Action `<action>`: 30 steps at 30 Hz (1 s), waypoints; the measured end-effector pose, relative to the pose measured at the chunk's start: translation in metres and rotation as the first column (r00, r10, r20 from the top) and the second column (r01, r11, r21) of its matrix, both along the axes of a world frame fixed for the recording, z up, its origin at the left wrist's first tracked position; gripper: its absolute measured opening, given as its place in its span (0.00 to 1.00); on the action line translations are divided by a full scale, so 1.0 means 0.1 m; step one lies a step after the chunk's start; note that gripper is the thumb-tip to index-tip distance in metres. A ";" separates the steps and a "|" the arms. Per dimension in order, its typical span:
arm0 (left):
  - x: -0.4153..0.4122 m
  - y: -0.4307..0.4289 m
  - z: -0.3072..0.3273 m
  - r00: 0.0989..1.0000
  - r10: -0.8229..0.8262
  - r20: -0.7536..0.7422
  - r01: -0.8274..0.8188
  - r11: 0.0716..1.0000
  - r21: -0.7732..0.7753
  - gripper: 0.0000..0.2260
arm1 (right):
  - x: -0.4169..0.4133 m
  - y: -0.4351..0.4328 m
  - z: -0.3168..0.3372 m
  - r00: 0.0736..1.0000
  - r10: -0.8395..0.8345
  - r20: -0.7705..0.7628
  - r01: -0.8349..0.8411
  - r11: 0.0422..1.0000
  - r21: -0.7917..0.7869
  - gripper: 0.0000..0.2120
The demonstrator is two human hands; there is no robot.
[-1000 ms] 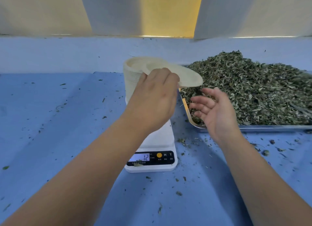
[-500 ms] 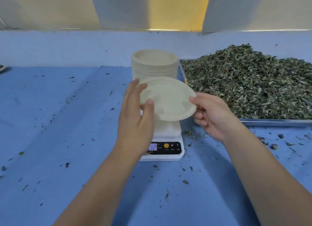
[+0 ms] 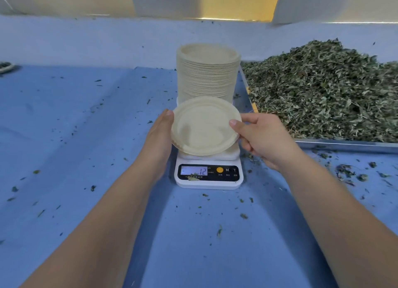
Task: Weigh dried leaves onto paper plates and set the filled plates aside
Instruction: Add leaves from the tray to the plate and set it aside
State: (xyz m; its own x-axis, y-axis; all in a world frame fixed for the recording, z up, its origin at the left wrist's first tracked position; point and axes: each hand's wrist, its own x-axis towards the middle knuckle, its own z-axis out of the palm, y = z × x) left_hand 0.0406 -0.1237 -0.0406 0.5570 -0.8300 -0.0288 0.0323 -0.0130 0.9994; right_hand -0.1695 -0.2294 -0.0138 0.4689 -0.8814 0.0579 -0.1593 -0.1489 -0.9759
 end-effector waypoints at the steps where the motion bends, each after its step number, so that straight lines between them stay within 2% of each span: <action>1: 0.01 -0.01 -0.02 1.000 -0.005 -0.019 0.005 1.000 0.013 0.36 | 0.01 0.01 0.00 0.995 -0.026 -0.097 0.017 0.995 -0.099 0.07; 3: 0.03 -0.04 -0.06 0.998 -0.020 -0.055 0.022 0.999 0.032 0.36 | 0.03 0.03 0.01 0.929 -0.109 -0.355 -0.024 0.936 -0.352 0.15; 5: 0.04 -0.05 -0.08 0.997 -0.026 -0.073 0.029 0.999 0.032 0.36 | 0.05 0.06 0.01 0.867 -0.177 -0.466 -0.069 0.883 -0.465 0.23; 7: 0.05 -0.06 -0.08 0.996 -0.029 -0.086 0.031 0.999 0.025 0.37 | 0.04 0.08 0.01 0.865 -0.213 -0.454 -0.061 0.854 -0.517 0.26; 10: 0.05 -0.07 -0.09 0.998 -0.026 -0.065 0.028 0.999 0.035 0.42 | -0.02 0.07 0.01 0.861 -0.361 -0.360 0.026 0.736 -0.676 0.16; 12: 0.05 -0.07 -0.10 0.999 -0.023 -0.043 0.024 1.000 0.020 0.45 | -0.10 0.02 0.02 0.829 -0.473 -0.299 0.097 0.648 -0.755 0.13; 14: 0.05 -0.07 -0.10 1.000 -0.014 -0.025 0.014 1.000 0.008 0.46 | -0.20 -0.05 0.02 0.778 -0.532 -0.335 0.055 0.590 -0.806 0.14; 16: 0.05 -0.06 -0.10 1.000 -0.004 -0.017 0.004 1.000 0.010 0.46 | -0.27 -0.13 0.00 0.690 -0.579 -0.434 -0.011 0.591 -0.806 0.16; 19: 0.03 -0.05 -0.09 0.999 0.014 -0.033 -0.014 1.000 0.005 0.42 | -0.31 -0.20 -0.07 0.525 -0.625 -0.578 -0.047 0.656 -0.753 0.22; 21: 0.02 -0.06 -0.10 0.998 0.039 -0.055 -0.039 0.999 -0.005 0.38 | -0.31 -0.22 -0.13 0.469 -0.601 -0.647 -0.088 0.697 -0.712 0.25; 23: 0.02 -0.07 -0.12 0.996 0.047 -0.071 -0.048 0.999 -0.012 0.38 | -0.29 -0.24 -0.16 0.452 -0.578 -0.679 -0.115 0.717 -0.687 0.25; 26: 0.03 -0.06 -0.12 0.991 0.034 -0.127 -0.038 0.999 -0.024 0.44 | -0.28 -0.26 -0.16 0.438 -0.587 -0.680 -0.114 0.715 -0.690 0.25; 30: 0.07 -0.05 -0.11 0.982 0.037 -0.187 -0.046 0.998 -0.041 0.46 | -0.28 -0.26 -0.16 0.474 -0.600 -0.644 -0.075 0.701 -0.709 0.26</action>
State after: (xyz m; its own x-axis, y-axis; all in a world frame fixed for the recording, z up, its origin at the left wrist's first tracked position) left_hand 0.0475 -0.1282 -0.0517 0.5793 -0.8091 -0.0990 0.2177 0.0366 0.9753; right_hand -0.1973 -0.2558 -0.0300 0.3395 -0.8773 0.3393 -0.9205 -0.3840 -0.0719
